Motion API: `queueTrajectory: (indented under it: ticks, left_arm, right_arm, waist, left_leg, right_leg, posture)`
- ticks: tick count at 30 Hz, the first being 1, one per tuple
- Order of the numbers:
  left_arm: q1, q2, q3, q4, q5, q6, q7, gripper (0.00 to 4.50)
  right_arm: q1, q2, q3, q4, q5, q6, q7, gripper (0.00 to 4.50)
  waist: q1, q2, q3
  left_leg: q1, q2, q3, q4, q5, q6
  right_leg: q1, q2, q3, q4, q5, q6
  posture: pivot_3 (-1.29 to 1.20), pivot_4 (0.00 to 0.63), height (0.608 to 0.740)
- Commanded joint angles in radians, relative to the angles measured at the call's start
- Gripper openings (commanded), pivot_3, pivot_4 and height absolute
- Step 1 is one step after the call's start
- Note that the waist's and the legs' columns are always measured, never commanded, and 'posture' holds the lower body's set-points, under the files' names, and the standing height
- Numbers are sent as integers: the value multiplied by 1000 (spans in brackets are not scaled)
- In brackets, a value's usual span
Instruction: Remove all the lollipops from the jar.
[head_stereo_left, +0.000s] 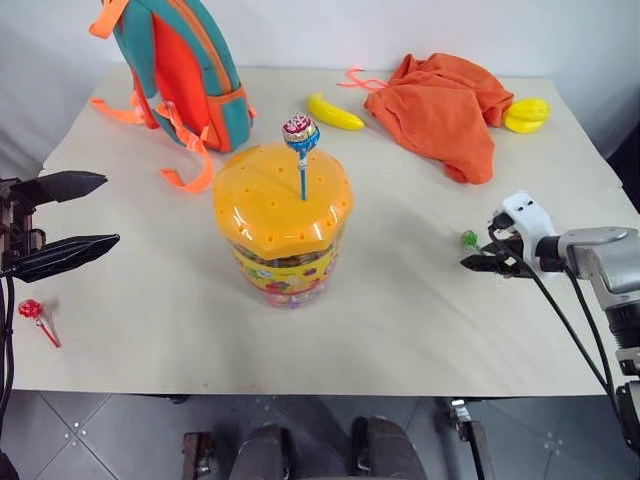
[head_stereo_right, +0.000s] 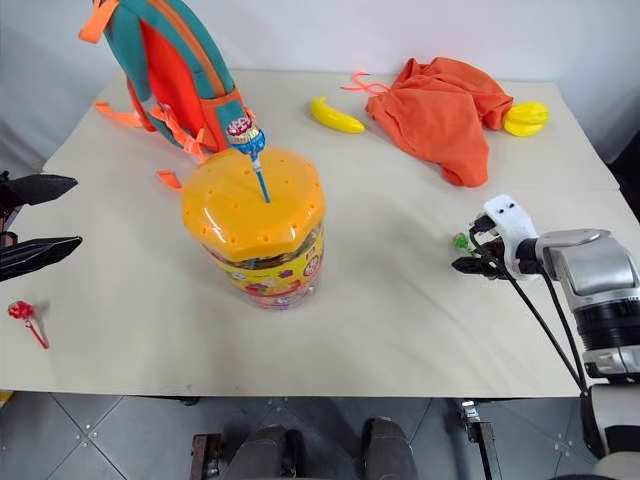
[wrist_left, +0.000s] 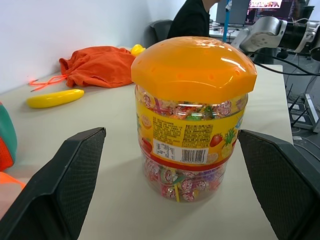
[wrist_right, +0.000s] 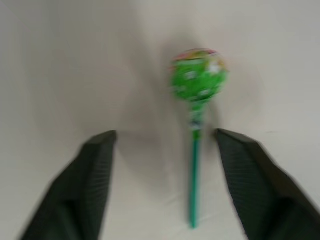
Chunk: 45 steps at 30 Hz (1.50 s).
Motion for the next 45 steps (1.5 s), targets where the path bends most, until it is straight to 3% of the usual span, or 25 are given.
queueTrajectory:
  ticks: [1, 7, 12, 22, 33, 37, 45]
  left_arm:
    - [-16, 13, 19, -17, -25, 2, 5, 4500]
    - [-60, 20, -14, 10, -18, -2, -8, 4500]
    - [-104, 17, -52, 28, -10, -4, -12, 4500]
    - [-124, 9, -66, 24, -19, -2, -9, 4500]
    - [-104, -22, -55, -15, -31, -3, 17, 4500]
    - [-82, -25, -38, -34, -39, 1, 26, 4500]
    - [-69, -23, -31, -41, -49, -2, 31, 4500]
  right_arm:
    - [9, -84, -157, -138, 96, -71, 123, 4416]
    - [-29, -70, -285, -295, 215, -124, 174, 4467]
    - [-161, 70, -306, -424, 396, -79, 152, 4467]
    - [-293, 232, -166, -502, 517, -66, 208, 4467]
    - [-383, 478, -3, -396, 415, -167, 176, 4467]
    - [-409, 540, -21, -361, 424, -181, 157, 3580]
    - [-444, 566, -36, -332, 415, -196, 143, 706]
  waist:
    - [1, 2, 1]
    - [0, 1, 1]
    - [-3, 1, 1]
    - [-2, 0, 0]
    - [-11, 0, 0]
    - [-10, 0, 0]
    - [-12, 0, 0]
  left_leg:
    - [0, 0, 0, 0, 0, 0]
    - [0, 0, 0, 0, 0, 0]
    - [0, 0, 0, 0, 0, 0]
    - [0, -1, -2, 1, -1, 1]
    - [1, 0, -2, 1, -1, 1]
    - [1, -1, -4, 1, -1, 1]
    - [1, -1, -5, 1, -1, 1]
  right_leg:
    - [0, 0, 0, 0, 0, 0]
    - [0, 0, 0, 0, 0, 0]
    - [0, 1, 0, 0, 0, 0]
    - [1, 0, 0, 1, 0, 0]
    - [0, 1, -2, 4, 0, 0]
    - [0, 0, -1, 5, 0, 0]
    - [0, 0, -2, 6, 0, 0]
  posture:
    - [0, 150, 740]
    - [0, 150, 740]
    - [0, 150, 740]
    - [0, 150, 740]
    - [0, 150, 740]
    - [0, 150, 740]
    - [0, 150, 740]
